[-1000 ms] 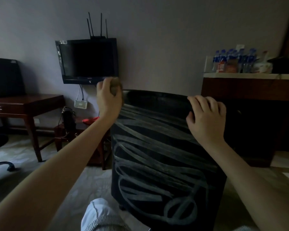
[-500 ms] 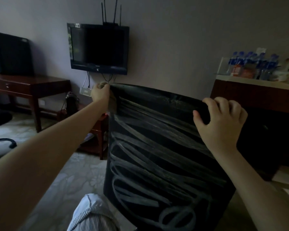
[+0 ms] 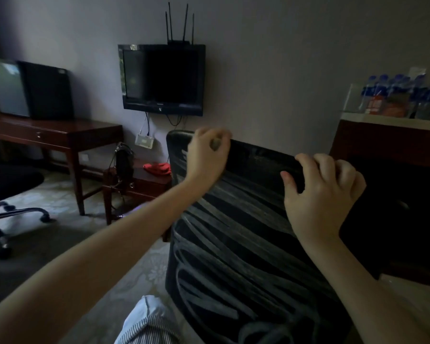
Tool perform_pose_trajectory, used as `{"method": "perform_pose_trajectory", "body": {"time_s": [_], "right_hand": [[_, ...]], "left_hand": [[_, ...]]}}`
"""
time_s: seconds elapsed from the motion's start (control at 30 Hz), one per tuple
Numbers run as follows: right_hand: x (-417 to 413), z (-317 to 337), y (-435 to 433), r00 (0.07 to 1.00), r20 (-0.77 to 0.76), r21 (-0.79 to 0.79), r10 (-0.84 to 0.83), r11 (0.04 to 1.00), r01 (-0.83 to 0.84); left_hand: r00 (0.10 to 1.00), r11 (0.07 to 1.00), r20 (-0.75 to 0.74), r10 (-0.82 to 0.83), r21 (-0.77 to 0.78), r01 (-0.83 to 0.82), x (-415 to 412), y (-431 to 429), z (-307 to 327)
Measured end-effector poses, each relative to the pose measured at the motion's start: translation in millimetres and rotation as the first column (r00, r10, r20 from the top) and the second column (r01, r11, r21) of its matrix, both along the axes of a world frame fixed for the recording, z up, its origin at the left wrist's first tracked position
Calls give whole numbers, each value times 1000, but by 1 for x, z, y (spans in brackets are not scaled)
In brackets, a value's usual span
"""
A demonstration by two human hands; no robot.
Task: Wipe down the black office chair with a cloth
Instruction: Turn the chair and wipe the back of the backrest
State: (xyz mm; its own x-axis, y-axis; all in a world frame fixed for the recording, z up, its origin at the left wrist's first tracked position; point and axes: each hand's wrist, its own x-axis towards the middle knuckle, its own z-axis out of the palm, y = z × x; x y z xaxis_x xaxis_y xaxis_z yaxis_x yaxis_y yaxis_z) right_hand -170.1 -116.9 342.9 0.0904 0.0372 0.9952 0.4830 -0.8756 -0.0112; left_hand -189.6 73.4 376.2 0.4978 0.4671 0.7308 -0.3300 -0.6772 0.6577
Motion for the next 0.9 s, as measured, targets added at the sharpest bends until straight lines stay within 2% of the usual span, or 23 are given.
{"method": "perform_pose_trajectory", "body": {"time_s": [0.1, 0.23, 0.33, 0.43, 0.5, 0.6, 0.77, 0.83, 0.9], "right_hand": [[-6, 4, 5, 1000, -19, -52, -21, 998, 20], [-23, 28, 11, 993, -120, -222, 8, 974, -34], [-26, 53, 19, 956, -290, -329, 46, 933, -145], [-23, 64, 30, 886, -458, -379, 69, 887, -265], [-20, 67, 39, 816, -557, -334, 153, 859, -389], [-13, 81, 55, 634, -738, -243, 230, 787, -568], [9, 107, 69, 320, -909, -69, 265, 664, -745], [14, 104, 73, 264, -908, 9, 326, 644, -765], [17, 99, 77, 274, -883, 46, 380, 652, -756]], "left_hand": [[996, 994, 35, -84, 79, 82, -7, -13, -5], [996, 991, 35, -83, 107, 79, -4, 10, -1], [1000, 998, -23, 4, 59, -2, 6, 43, 4], [991, 997, -134, 29, -62, -38, 20, 74, 16], [982, 983, -187, -40, -183, 5, 29, 90, 25], [983, 958, -164, -86, -285, 37, 37, 101, 30], [984, 979, -148, -100, -193, 71, 42, 100, 19], [986, 987, -130, -103, -135, 85, 44, 100, 16], [989, 991, -98, -113, -81, 105, 43, 98, 12]]}}
